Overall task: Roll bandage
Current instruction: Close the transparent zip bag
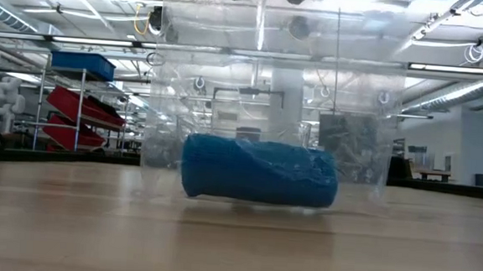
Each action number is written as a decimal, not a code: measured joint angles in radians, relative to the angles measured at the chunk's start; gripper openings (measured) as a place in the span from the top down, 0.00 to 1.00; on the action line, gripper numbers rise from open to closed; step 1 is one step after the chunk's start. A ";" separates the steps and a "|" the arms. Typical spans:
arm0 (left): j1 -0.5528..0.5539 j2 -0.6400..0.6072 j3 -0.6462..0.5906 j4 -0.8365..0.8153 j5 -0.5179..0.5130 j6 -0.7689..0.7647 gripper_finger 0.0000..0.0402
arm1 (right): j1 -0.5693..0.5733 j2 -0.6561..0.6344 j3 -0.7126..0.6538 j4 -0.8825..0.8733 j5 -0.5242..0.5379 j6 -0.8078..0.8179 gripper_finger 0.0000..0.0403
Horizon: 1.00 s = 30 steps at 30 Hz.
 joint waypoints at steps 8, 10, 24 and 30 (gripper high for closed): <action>0.000 0.000 0.000 -0.001 0.000 0.000 1.00 | 0.000 0.000 0.000 -0.040 0.000 0.000 0.99; 0.000 0.000 0.000 -0.002 -0.001 0.000 1.00 | 0.000 -0.002 0.000 -0.045 0.000 0.004 0.98; 0.000 0.000 0.000 -0.004 -0.004 -0.001 1.00 | 0.002 -0.006 0.000 -0.131 0.005 0.067 1.00; 0.000 0.000 0.000 -0.004 -0.004 -0.001 1.00 | 0.008 -0.006 0.000 -0.126 0.000 0.026 0.97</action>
